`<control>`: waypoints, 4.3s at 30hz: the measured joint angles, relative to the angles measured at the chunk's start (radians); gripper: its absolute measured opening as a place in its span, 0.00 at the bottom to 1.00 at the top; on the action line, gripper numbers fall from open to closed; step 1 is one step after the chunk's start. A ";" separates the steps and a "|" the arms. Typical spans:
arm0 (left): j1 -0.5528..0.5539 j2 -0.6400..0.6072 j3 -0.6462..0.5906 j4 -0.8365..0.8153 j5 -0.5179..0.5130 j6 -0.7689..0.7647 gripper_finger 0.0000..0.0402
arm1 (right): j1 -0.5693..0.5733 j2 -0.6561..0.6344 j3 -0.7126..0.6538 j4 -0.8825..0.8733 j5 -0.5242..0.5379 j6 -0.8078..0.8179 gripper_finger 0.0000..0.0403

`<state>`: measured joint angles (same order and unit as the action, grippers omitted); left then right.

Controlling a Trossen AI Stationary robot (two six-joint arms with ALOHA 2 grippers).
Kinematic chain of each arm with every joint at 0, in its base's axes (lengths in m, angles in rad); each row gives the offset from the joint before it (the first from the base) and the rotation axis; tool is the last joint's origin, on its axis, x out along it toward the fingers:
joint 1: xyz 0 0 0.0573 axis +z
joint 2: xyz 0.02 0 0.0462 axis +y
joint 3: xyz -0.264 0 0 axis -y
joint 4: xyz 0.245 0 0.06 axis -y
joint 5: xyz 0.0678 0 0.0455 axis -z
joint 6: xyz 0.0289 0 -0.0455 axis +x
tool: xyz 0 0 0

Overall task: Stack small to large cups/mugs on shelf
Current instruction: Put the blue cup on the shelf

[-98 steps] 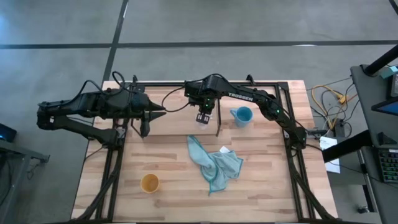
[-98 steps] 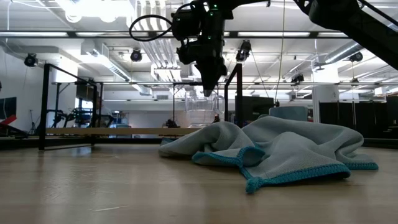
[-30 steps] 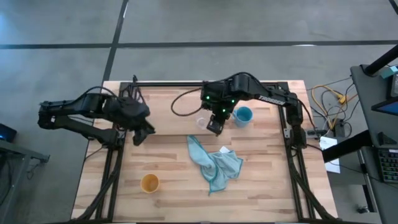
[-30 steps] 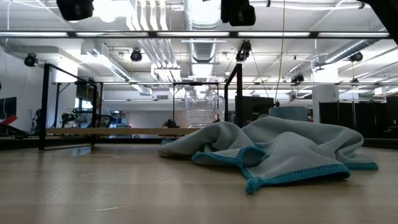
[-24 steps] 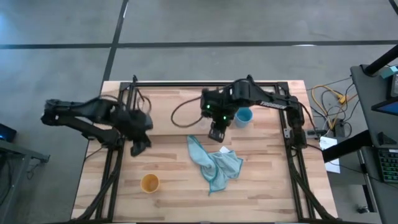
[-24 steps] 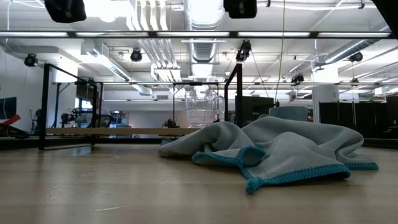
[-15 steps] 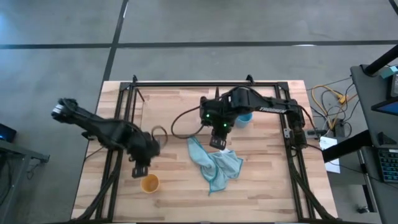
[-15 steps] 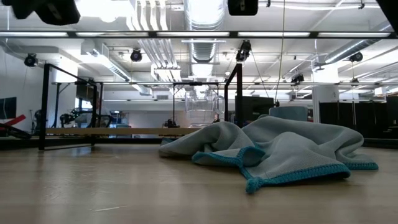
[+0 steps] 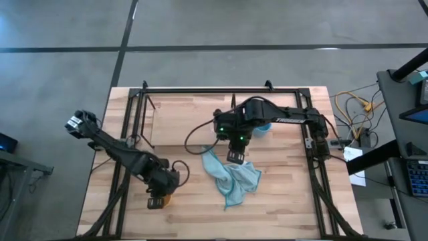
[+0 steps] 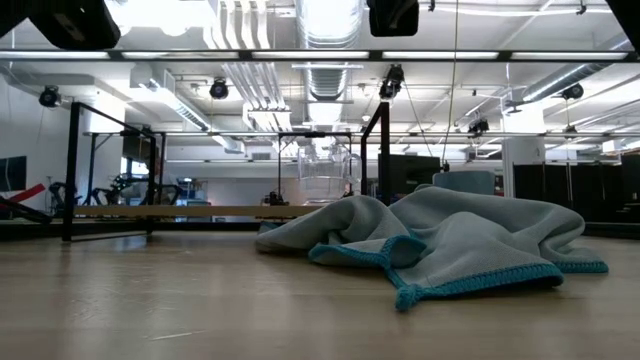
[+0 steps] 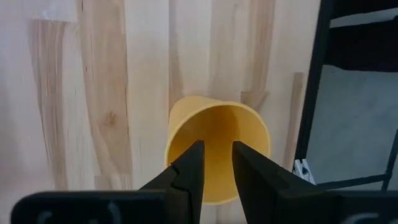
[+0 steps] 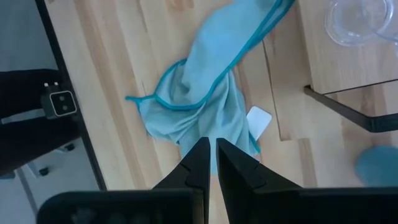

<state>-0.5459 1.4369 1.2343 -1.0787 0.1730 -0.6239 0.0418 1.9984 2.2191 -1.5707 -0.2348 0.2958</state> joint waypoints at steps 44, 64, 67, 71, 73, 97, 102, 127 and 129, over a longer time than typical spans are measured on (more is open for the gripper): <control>0.001 -0.025 0.008 0.025 -0.032 0.027 0.17 | -0.333 -0.504 -0.980 0.336 0.175 0.092 0.19; 0.001 -0.025 0.009 0.028 -0.032 0.002 0.17 | -0.357 -0.306 -0.980 0.429 0.262 -0.039 0.27; 0.001 -0.025 0.009 0.027 -0.032 0.002 0.17 | -0.357 -0.295 -0.980 0.431 0.262 -0.053 0.25; 0.003 -0.025 0.007 0.027 -0.032 0.002 0.17 | -0.359 -0.291 -0.980 0.432 0.262 -0.068 0.21; 0.003 -0.025 0.007 0.026 -0.032 0.002 0.17 | -0.359 -0.289 -0.980 0.432 0.262 -0.069 0.18; 0.003 -0.026 0.006 0.026 -0.032 0.002 0.17 | -0.358 -0.550 -0.973 0.343 0.289 0.083 0.04; 0.003 -0.026 0.006 0.026 -0.032 0.002 0.17 | -0.359 -0.656 -0.918 0.392 0.329 0.114 0.03; 0.003 -0.028 0.013 0.021 -0.055 -0.006 0.17 | -0.336 -0.423 -0.425 0.776 0.223 -0.059 0.03; 0.003 -0.033 0.013 0.008 -0.074 -0.026 0.17 | -0.335 -0.364 -0.362 0.750 0.210 -0.069 0.03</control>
<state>-0.5430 1.4042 1.2472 -1.0709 0.0992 -0.6503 -0.2934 1.6345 1.8567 -0.8205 -0.0245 0.2268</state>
